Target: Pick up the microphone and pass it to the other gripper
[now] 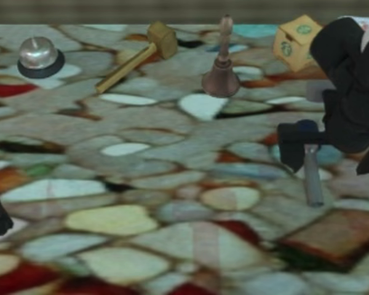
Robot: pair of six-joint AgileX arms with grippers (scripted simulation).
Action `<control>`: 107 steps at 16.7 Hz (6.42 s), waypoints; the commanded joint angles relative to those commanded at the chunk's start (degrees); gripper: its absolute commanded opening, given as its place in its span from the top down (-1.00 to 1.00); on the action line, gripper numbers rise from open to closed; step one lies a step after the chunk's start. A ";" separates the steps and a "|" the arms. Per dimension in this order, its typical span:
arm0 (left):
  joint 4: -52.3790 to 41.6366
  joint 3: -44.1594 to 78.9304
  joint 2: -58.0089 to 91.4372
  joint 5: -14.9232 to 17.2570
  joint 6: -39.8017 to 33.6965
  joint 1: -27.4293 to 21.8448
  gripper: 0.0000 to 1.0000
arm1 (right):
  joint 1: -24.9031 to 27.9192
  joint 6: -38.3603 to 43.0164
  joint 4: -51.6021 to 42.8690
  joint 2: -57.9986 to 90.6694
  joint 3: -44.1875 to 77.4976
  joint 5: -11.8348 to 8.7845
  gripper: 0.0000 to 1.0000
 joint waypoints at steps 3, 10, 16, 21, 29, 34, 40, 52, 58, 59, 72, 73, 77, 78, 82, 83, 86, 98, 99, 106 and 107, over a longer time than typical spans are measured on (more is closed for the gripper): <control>0.00 0.00 0.00 0.00 0.00 0.00 -1.00 | -0.24 -0.12 1.03 0.42 -0.66 -0.03 -1.00; 0.00 0.00 0.00 0.00 0.00 0.00 -1.00 | -0.30 -0.17 17.55 9.32 -7.76 0.03 -1.00; 0.00 0.00 0.00 0.00 0.00 0.00 -1.00 | -0.32 -0.15 20.98 11.55 -9.43 0.04 -1.00; 0.00 0.00 0.00 0.00 0.00 0.00 -1.00 | -0.32 -0.15 20.98 11.55 -9.43 0.04 -0.25; 0.00 0.00 0.00 0.00 0.00 0.00 -1.00 | -0.32 -0.15 20.98 11.55 -9.43 0.04 0.96; 0.00 0.00 0.00 0.00 0.00 0.00 -1.00 | -0.32 -0.15 20.98 11.55 -9.43 0.04 1.00; 0.00 0.00 0.00 0.00 0.00 0.00 -1.00 | -0.39 -1.49 20.24 8.87 -8.61 1.64 1.00; 0.00 0.00 0.00 0.00 0.00 0.00 -1.00 | -0.47 -12.50 62.54 -0.44 -19.25 -11.80 1.00; 0.00 0.00 0.00 0.00 0.00 0.00 -1.00 | -0.76 -19.72 90.70 -8.36 -26.92 -20.34 1.00; 0.00 0.00 0.00 0.00 0.00 0.00 -1.00 | -0.85 -20.71 94.07 -9.70 -27.91 -21.44 1.00; 0.00 0.00 0.00 0.00 0.00 0.00 -1.00 | 2.90 -23.14 102.54 -12.47 -29.79 -20.48 1.00; 0.00 0.00 0.00 0.00 0.00 0.00 -1.00 | 4.74 -23.09 102.95 -12.22 -29.72 -18.65 1.00; 0.00 0.00 0.00 0.00 0.00 0.00 -1.00 | 12.22 -22.71 104.52 -11.48 -29.50 -11.58 1.00; 0.00 0.00 0.00 0.00 0.00 0.00 -1.00 | 13.22 -22.66 104.75 -11.46 -29.47 -10.59 1.00; 0.00 0.00 0.00 0.00 0.00 0.00 -1.00 | 13.40 -22.53 104.76 -11.65 -29.69 -10.41 1.00; 0.00 0.00 0.00 0.00 0.00 0.00 -1.00 | 13.45 -22.55 104.78 -11.61 -29.64 -10.37 1.00; 0.00 0.00 0.00 0.00 0.00 0.00 -1.00 | 13.62 -22.64 104.84 -11.45 -29.46 -10.19 1.00; 11.02 16.12 27.14 6.50 0.31 -13.77 -1.00 | 13.62 -22.64 104.84 -11.45 -29.46 -10.19 1.00; 12.67 18.56 32.08 7.50 0.34 -15.92 -1.00 | 13.62 -22.64 104.84 -11.45 -29.46 -10.19 1.00; 22.69 33.27 58.36 13.50 0.33 -28.60 -1.00 | 13.62 -22.64 104.84 -11.45 -29.46 -10.19 1.00; 23.71 34.72 60.61 14.04 0.35 -29.76 -1.00 | 13.62 -22.64 104.84 -11.45 -29.46 -10.19 1.00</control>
